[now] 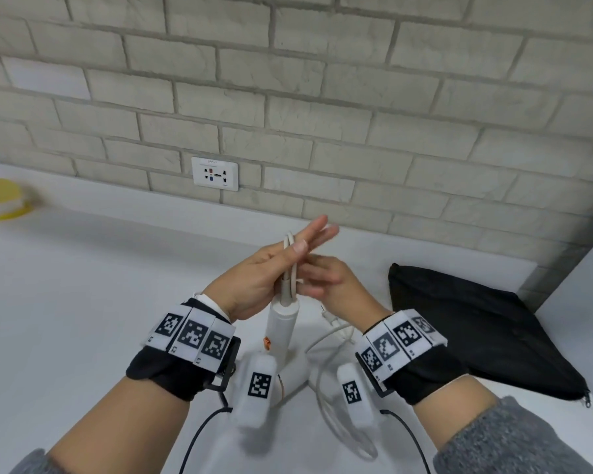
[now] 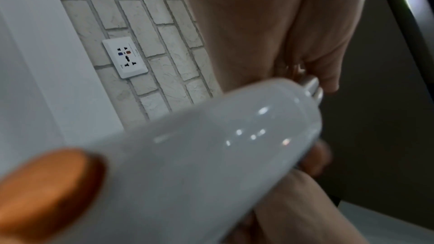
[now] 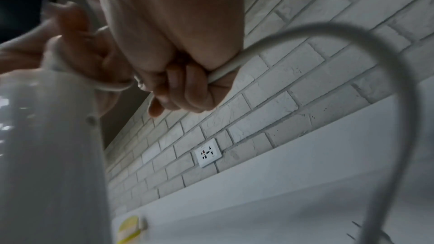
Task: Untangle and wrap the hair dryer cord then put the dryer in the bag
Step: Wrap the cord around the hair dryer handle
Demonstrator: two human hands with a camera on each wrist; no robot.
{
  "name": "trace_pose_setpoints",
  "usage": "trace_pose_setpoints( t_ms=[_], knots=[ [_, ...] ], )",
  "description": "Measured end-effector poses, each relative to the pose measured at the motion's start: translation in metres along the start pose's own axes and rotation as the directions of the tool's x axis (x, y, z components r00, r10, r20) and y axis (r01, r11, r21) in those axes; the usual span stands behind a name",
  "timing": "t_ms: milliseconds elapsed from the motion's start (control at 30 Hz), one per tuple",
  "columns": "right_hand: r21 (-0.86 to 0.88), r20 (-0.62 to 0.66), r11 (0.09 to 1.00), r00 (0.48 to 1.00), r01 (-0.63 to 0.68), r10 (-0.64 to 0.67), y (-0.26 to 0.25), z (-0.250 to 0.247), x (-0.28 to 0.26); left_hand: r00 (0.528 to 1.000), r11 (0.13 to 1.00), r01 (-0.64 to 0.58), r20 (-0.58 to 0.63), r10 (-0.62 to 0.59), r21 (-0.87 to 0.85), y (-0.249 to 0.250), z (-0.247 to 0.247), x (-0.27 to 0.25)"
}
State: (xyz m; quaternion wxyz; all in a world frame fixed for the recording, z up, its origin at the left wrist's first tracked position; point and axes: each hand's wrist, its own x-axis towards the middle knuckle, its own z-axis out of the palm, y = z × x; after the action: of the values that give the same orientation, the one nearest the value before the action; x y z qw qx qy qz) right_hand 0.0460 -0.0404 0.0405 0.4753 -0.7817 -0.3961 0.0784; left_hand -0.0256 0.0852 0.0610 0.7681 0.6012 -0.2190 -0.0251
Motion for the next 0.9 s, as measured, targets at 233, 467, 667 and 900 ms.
trace_pose_setpoints(
  t_ms=[233,467,667,900],
  knots=[
    [-0.300,0.178,0.954,0.983,0.011,0.045,-0.005,-0.002,-0.039,0.978,0.994,-0.065,-0.190,0.081,0.088,-0.002,-0.021,0.000],
    [0.039,0.084,0.988,0.985,0.149,-0.152,-0.063,-0.041,-0.056,0.982,0.955,0.042,-0.188,0.014,0.293,0.005,-0.016,0.002],
    [0.072,-0.263,0.947,0.922,0.312,-0.284,-0.078,-0.062,-0.013,0.994,0.959,0.108,-0.017,-0.107,0.263,0.005,0.001,-0.001],
    [0.068,-0.270,0.971,0.941,0.230,-0.204,-0.035,-0.038,0.025,0.997,0.998,0.022,0.070,-0.027,0.063,0.003,-0.002,-0.008]
  ],
)
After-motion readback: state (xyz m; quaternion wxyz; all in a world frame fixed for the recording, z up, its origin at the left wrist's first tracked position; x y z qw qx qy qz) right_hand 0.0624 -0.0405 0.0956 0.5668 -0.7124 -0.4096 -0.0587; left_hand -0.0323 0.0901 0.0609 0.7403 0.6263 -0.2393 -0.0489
